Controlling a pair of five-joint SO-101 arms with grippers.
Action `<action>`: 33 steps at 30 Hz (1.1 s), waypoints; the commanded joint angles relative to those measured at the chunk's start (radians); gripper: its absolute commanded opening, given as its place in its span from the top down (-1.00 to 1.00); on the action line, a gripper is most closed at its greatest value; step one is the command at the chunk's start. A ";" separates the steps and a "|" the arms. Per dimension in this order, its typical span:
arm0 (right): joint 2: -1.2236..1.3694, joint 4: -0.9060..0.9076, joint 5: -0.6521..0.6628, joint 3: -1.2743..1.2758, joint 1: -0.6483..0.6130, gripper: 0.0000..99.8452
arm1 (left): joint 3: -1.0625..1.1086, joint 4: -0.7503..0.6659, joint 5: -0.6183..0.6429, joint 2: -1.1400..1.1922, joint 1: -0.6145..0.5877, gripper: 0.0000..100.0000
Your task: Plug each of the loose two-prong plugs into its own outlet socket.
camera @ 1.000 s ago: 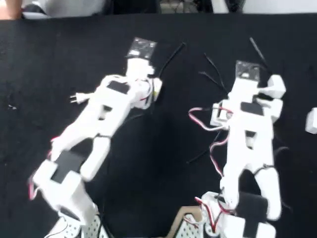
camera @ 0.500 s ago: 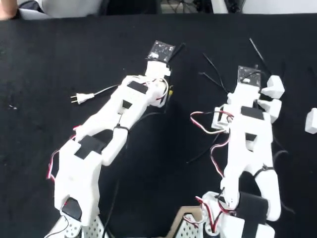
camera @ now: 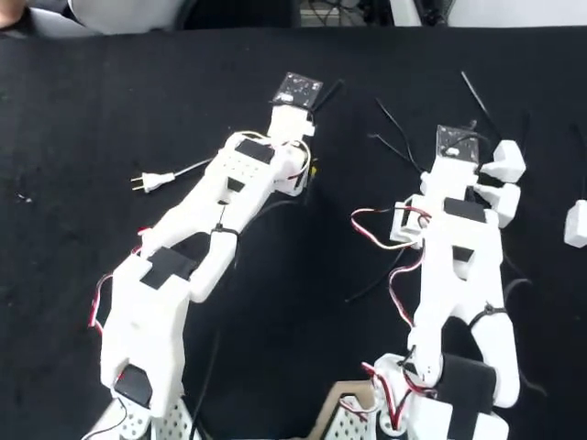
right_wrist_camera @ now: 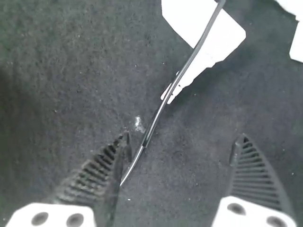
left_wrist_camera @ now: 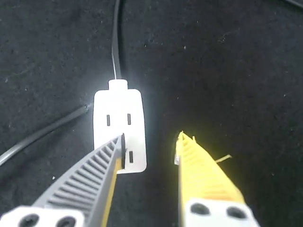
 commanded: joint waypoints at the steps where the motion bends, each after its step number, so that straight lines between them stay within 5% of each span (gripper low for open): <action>1: -0.045 -0.015 0.014 -0.004 0.018 0.35 | -0.059 0.017 0.005 -0.015 -0.015 0.62; 5: -0.045 -0.015 0.015 -0.002 0.018 0.35 | -0.081 0.141 -0.005 -0.057 -0.012 0.63; 13: -0.045 -0.015 0.015 -0.002 0.018 0.35 | -0.143 0.615 -0.282 -0.292 -0.064 0.63; 18: -0.045 -0.015 0.015 -0.002 0.018 0.35 | -0.143 0.437 -0.146 -0.334 -0.272 0.62; 25: -0.045 -0.015 0.015 -0.002 0.018 0.35 | -0.154 0.321 -0.112 -0.193 -0.286 0.28; 30: -0.045 -0.015 0.015 -0.002 0.018 0.35 | -0.154 0.296 -0.106 -0.158 -0.306 0.38; 33: -0.045 -0.015 0.015 -0.002 0.018 0.35 | -0.154 0.112 -0.068 -0.137 -0.378 0.42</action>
